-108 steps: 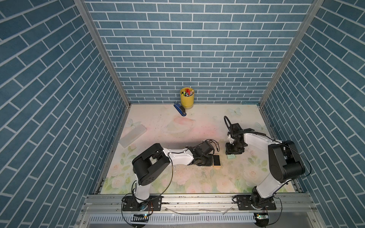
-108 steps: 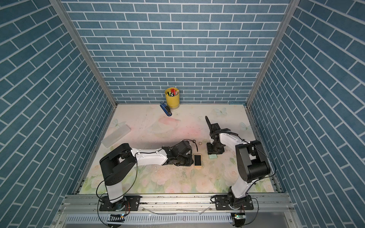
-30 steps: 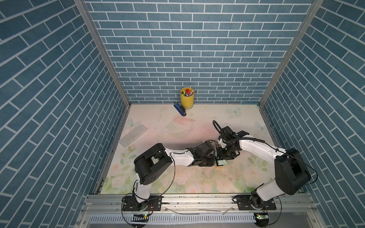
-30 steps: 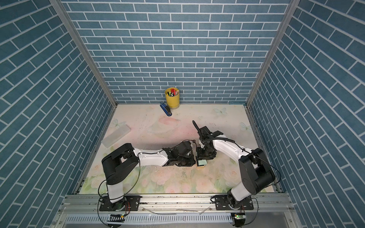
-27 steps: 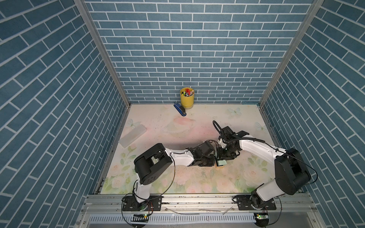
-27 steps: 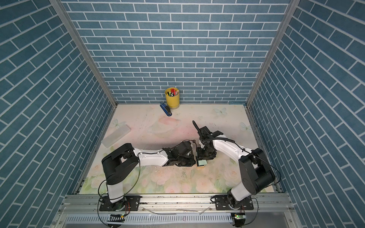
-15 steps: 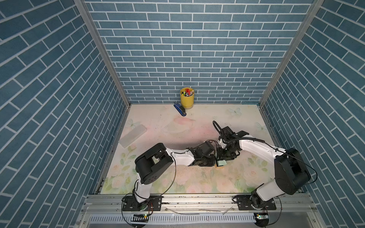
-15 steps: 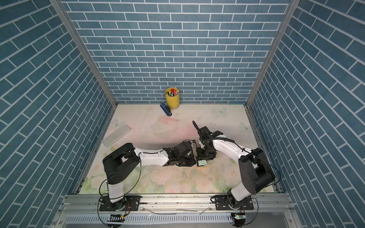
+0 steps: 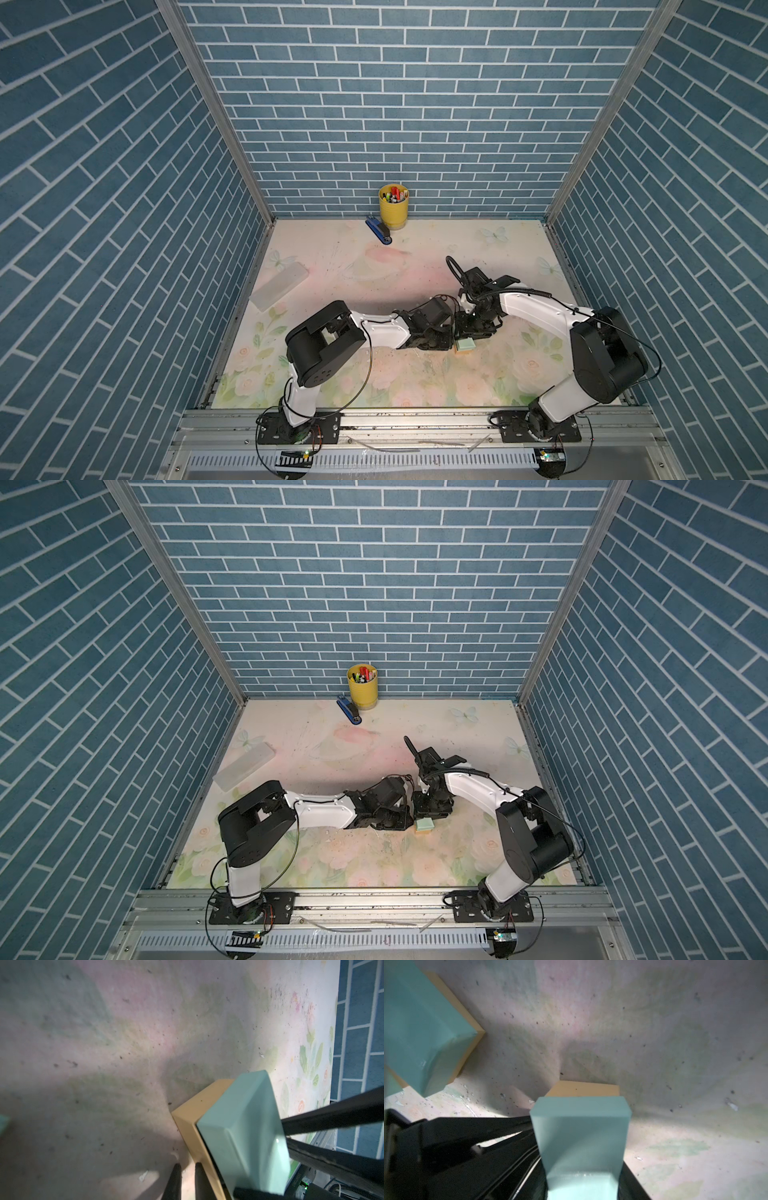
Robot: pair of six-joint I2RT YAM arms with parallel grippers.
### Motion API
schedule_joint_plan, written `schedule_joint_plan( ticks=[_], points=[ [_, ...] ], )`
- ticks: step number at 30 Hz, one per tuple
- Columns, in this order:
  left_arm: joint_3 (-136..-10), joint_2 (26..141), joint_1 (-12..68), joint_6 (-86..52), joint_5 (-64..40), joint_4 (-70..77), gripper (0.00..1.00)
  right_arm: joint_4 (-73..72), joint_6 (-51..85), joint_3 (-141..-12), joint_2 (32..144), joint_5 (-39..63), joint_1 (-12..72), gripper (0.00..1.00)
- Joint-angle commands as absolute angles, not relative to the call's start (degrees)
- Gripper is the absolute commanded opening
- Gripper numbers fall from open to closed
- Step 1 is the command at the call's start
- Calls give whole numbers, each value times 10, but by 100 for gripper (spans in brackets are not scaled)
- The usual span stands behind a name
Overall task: Take the rings out of the lift-off lid box
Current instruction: Close the lid on the jewelry box.
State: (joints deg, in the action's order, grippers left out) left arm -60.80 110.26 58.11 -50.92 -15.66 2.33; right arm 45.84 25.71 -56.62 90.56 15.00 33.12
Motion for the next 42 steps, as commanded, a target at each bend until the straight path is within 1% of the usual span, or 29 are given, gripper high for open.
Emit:
schedule_joint_plan(
  ticks=[1, 20, 25, 31, 42],
  points=[
    [-616, 1119, 582, -500, -161, 22, 16, 455, 274, -562, 912, 160, 335, 45],
    [-613, 1122, 582, -504, -161, 25, 16, 448, 275, -555, 918, 154, 343, 46],
    [-614, 1122, 582, -504, -160, 25, 16, 449, 274, -556, 915, 176, 346, 47],
    [-615, 1123, 582, -504, -159, 27, 16, 458, 275, -553, 910, 178, 347, 50],
    [-610, 1123, 582, -512, -157, 28, 16, 478, 274, -555, 895, 167, 348, 52]
  ],
)
